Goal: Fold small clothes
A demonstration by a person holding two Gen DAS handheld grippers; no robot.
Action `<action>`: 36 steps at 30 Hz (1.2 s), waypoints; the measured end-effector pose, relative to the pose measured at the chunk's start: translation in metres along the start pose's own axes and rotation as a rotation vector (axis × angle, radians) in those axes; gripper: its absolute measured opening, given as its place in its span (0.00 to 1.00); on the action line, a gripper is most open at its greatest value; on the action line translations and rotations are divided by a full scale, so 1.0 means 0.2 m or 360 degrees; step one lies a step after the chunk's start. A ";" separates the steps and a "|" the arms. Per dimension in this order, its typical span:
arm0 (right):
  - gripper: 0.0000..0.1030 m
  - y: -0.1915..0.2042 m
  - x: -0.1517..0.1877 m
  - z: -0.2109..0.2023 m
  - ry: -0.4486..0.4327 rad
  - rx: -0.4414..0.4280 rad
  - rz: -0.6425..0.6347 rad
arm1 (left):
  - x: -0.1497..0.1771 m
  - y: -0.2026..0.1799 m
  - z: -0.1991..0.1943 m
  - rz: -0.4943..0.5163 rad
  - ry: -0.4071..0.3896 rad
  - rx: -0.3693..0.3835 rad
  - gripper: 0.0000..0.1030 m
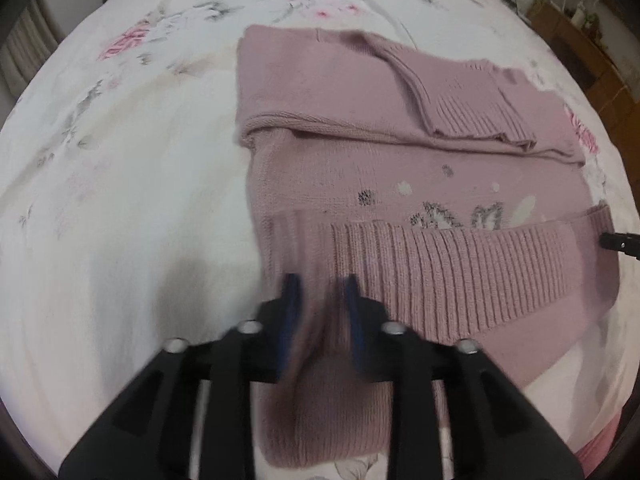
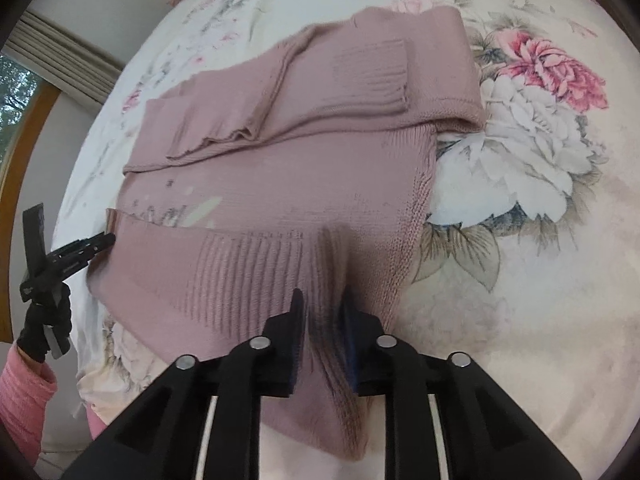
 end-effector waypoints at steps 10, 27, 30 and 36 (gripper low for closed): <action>0.11 0.00 0.07 -0.03 -0.0025 -0.0061 -0.0006 | 0.03 -0.07 -0.12 0.0044 -0.0142 0.0025 0.08; 0.09 0.24 -0.11 -0.61 -0.0450 -0.0204 -0.0091 | -0.30 -0.11 -0.69 -0.0001 -0.0601 0.0116 0.07; 0.09 0.24 -0.25 -0.68 -0.0512 -0.0184 -0.0084 | -0.47 -0.12 -0.70 -0.0005 -0.0657 0.0093 0.07; 0.09 0.17 -0.56 -0.69 -0.0569 -0.0095 -0.0019 | -0.76 -0.09 -0.64 -0.0049 -0.0708 0.0044 0.08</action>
Point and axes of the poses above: each gripper's, at about its wrist camera, not at the fingertips, and z roughly the way its jaws point, y to its left, x to its underside, the point moved 6 cm from there along z, roughly the way its jaws point, and after that the axes turned 2 degrees about y, right-handed, at the moved point
